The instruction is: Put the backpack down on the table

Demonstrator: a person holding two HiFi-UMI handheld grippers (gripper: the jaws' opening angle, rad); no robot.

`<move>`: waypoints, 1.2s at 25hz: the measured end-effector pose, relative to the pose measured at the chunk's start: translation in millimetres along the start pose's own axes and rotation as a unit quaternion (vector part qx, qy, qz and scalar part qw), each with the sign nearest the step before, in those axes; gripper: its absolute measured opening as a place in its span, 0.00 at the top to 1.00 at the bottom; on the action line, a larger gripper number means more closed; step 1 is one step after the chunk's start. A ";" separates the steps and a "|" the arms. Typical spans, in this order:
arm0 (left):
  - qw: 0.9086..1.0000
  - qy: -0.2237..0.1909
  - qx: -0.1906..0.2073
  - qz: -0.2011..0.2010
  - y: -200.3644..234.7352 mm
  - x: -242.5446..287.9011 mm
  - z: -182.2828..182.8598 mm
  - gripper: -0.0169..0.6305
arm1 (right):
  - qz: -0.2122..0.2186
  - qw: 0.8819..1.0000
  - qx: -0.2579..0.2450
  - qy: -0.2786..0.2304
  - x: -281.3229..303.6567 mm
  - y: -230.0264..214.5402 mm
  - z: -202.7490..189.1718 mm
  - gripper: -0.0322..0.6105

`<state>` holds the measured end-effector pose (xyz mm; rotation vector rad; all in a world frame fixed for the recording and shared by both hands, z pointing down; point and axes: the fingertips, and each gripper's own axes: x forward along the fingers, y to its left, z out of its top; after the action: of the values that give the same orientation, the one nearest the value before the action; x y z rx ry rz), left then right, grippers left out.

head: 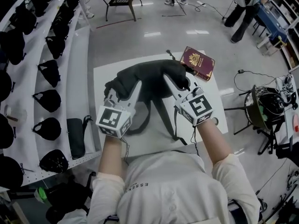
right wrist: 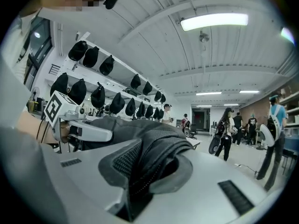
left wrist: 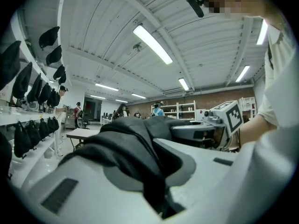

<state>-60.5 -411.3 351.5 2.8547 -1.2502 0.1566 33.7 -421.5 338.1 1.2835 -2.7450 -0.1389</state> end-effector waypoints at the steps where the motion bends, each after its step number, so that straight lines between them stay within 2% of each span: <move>1: 1.000 -0.001 0.001 0.001 5.6 5.5 -2.2 0.88 | 0.001 1.000 -0.001 0.001 6.4 -4.2 -3.9 0.83; 11: 1.000 -0.001 0.008 0.015 51.0 56.4 -30.1 0.88 | 0.010 1.000 0.002 -0.001 61.4 -42.0 -37.1 0.83; 18: 0.999 -0.006 0.021 0.025 58.8 65.3 -41.7 0.88 | 0.017 1.000 0.001 -0.008 71.7 -48.5 -49.1 0.83; 24: 1.000 0.006 0.000 0.021 44.9 55.8 -55.6 0.88 | 0.018 1.000 0.025 0.002 56.8 -38.2 -62.4 0.83; 30: 0.998 0.035 -0.047 0.021 27.0 37.8 -74.6 0.88 | 0.025 0.998 0.051 0.018 36.1 -18.9 -77.0 0.83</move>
<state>-61.1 -452.9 428.9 2.7205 -1.2679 0.1920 35.6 -464.2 414.0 1.2275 -2.7826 0.0305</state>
